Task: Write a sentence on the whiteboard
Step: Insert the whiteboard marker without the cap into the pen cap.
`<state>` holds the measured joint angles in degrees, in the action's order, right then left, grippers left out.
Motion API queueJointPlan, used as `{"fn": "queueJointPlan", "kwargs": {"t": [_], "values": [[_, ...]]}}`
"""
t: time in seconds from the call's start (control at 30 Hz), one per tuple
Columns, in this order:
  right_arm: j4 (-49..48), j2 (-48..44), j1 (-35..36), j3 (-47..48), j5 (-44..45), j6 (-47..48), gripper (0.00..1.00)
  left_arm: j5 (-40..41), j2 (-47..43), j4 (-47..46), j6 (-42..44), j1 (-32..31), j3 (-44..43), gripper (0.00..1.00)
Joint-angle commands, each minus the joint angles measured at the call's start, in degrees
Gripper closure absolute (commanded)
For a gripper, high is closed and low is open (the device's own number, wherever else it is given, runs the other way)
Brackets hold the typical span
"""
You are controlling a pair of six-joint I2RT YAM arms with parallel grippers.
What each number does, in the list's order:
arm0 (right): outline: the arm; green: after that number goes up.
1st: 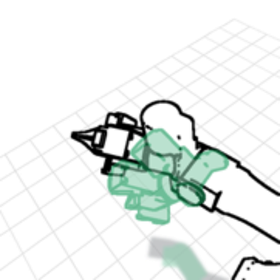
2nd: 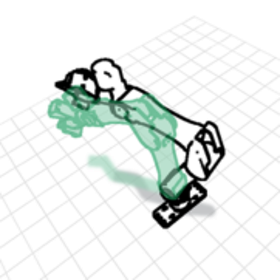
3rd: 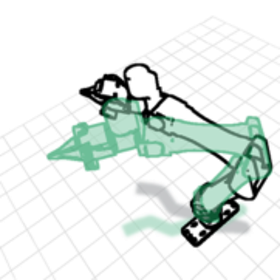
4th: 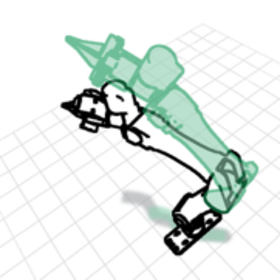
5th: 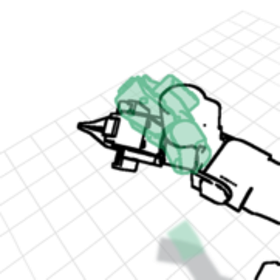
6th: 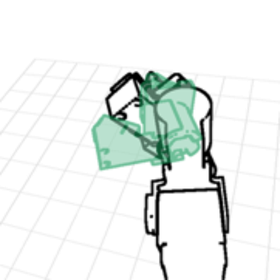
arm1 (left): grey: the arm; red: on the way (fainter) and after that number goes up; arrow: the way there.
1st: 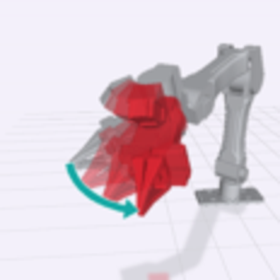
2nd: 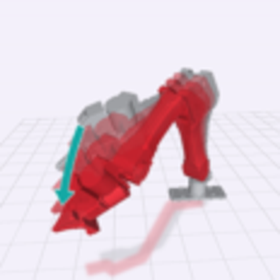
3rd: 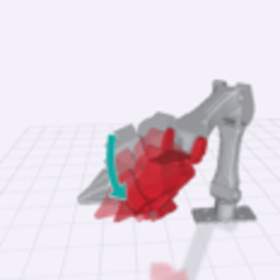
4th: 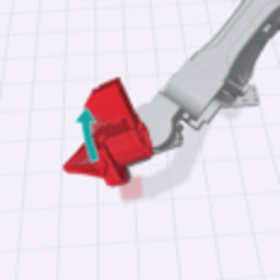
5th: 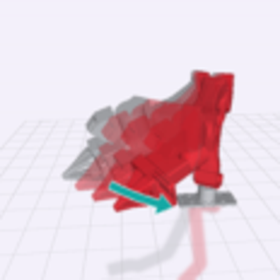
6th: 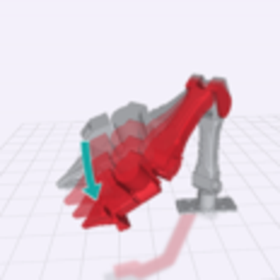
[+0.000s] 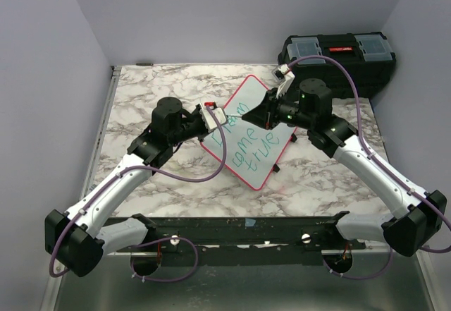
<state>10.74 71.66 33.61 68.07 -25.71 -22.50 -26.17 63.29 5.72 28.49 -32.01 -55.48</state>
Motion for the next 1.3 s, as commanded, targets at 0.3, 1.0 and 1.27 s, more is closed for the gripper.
{"fn": "queueJointPlan", "kwargs": {"t": [0.3, 1.0, 1.27], "values": [[-1.5, -0.3, 0.3, -1.2, -0.1, -0.4, 0.99, -0.4, 1.0, -0.4, -0.7, -0.5, -1.8, 1.00], [-1.6, 1.1, 0.3, -2.3, -1.8, -0.7, 0.99, -2.0, 1.8, 0.3, 0.9, -1.3, -2.8, 1.00], [2.1, 3.0, 0.3, -0.7, -3.0, 2.3, 0.99, -2.4, 2.3, 2.3, 3.6, -2.2, -3.8, 1.00]]}}
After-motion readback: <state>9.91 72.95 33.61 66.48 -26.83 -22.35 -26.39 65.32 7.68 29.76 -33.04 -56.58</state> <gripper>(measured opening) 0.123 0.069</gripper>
